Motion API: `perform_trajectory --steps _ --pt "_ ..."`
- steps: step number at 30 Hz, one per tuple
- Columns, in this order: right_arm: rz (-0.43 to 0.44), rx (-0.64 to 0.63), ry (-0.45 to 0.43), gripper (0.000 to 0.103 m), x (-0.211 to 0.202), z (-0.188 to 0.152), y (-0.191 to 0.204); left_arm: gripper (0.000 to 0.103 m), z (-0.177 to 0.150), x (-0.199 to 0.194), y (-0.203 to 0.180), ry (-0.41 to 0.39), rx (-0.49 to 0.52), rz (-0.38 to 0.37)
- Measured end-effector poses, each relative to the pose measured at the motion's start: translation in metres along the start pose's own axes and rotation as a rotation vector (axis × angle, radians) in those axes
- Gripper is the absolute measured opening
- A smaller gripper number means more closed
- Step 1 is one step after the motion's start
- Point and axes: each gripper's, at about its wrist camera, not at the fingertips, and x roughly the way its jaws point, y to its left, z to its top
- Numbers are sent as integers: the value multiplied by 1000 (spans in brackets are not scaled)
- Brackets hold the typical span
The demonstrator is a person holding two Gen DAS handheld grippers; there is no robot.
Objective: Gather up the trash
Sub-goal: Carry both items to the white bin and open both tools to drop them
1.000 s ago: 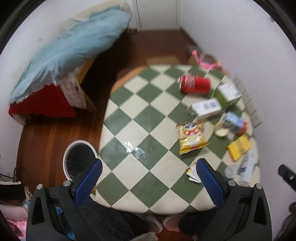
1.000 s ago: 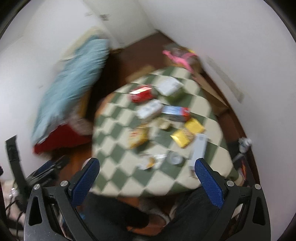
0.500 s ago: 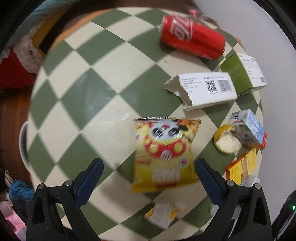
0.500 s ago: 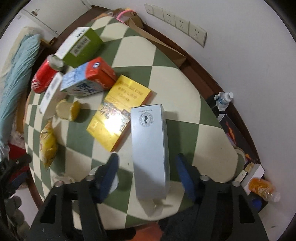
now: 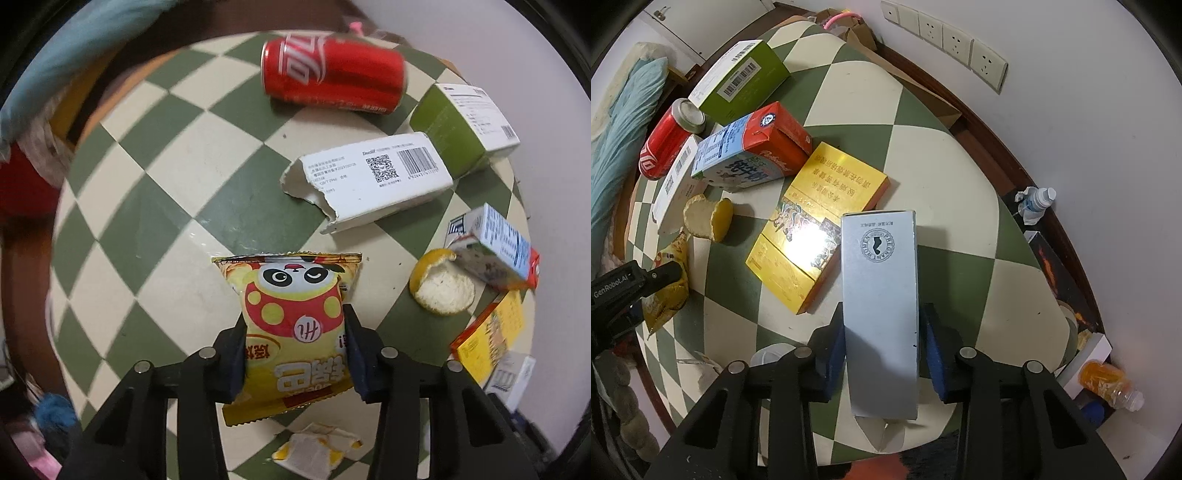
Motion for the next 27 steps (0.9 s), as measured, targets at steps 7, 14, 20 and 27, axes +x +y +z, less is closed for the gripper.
perform_trajectory --steps 7,14,20,27 --pt "44 -11 -23 37 -19 -17 0 40 -13 -52 5 -146 64 65" --pt "90 -54 -89 37 -57 -28 10 40 -39 -83 28 -308 49 81" --pt "142 -127 -155 37 -95 -37 35 40 -58 -119 72 -408 -9 64" --pt "227 -273 -216 37 -136 -58 99 40 -82 -163 133 -505 -100 73"
